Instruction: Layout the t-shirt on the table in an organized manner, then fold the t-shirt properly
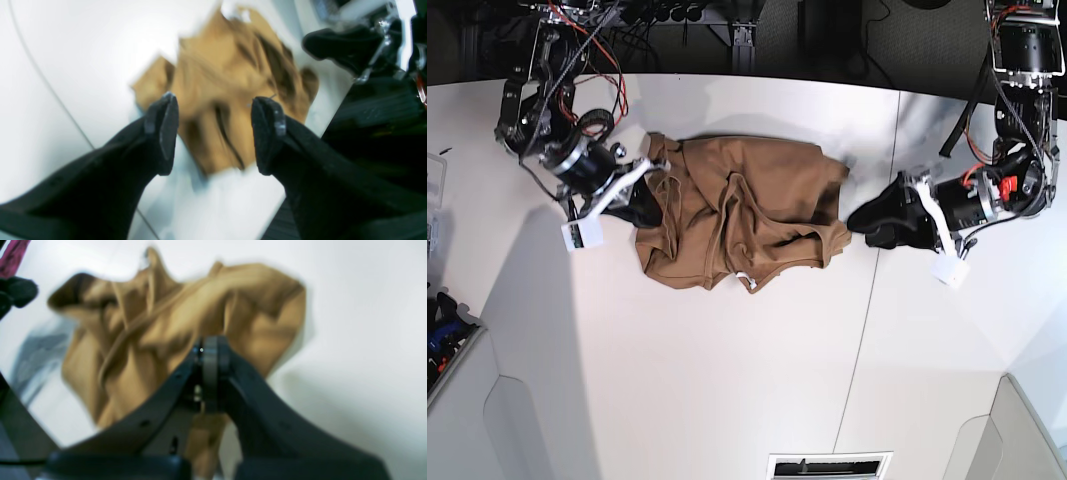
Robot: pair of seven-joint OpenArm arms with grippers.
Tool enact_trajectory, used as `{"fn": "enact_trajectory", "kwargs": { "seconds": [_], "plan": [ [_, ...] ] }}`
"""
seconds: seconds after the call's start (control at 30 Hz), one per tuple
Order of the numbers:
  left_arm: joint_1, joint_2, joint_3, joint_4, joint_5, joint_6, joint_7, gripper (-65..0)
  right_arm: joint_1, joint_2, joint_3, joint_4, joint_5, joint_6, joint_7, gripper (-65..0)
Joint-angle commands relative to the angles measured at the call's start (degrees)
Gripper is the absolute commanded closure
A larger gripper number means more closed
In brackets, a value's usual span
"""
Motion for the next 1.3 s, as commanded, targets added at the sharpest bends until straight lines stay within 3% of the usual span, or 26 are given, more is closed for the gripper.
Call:
{"fn": "enact_trajectory", "kwargs": {
  "seconds": [0.0,0.17,0.37,0.53,0.63,0.8,0.97,1.1,1.27],
  "plan": [
    [2.08,-1.18,-1.49,3.56,-1.38,-0.67,-0.68,-37.2,-1.68,0.20,0.15,2.43,1.16,0.52,0.92,0.0],
    [16.87,-1.99,-10.21,17.05,-1.25,-0.67,-0.68,-37.2,-12.04,0.55,0.13,9.75,1.49,0.52,0.57,0.0],
    [31.98,-1.99,-18.53,23.87,-0.48,-0.67,-0.79,-37.2,-22.67,4.90,0.13,14.21,4.74,0.52,0.15,0.0],
    [40.92,-1.05,-19.06,23.74,8.00,-0.67,-4.26,-36.9,-28.89,7.72,0.11,14.51,4.83,0.55,-1.46,0.0],
    [44.94,0.70,-19.06,23.74,13.66,-0.67,-6.23,-32.4,-32.13,8.59,0.11,14.47,5.09,0.52,-2.91,0.0],
    [48.39,4.15,-19.02,22.25,22.23,-0.67,-6.95,-32.4,-37.35,10.71,0.11,13.51,8.61,0.52,-4.15,0.0],
    [48.76,2.62,-16.13,15.72,25.64,-0.67,-7.69,-32.4,-38.71,10.82,0.11,11.10,7.28,0.35,-6.21,0.0],
    [48.19,-0.02,-10.47,8.50,30.69,-0.67,-12.81,-32.4,-38.71,10.62,0.04,7.76,6.64,-0.33,-10.40,0.0],
    [43.17,0.04,-2.54,-1.81,36.85,-0.67,-16.44,-32.4,-38.27,9.84,-0.09,1.66,6.47,-1.44,-15.50,0.0]
  ]
}}
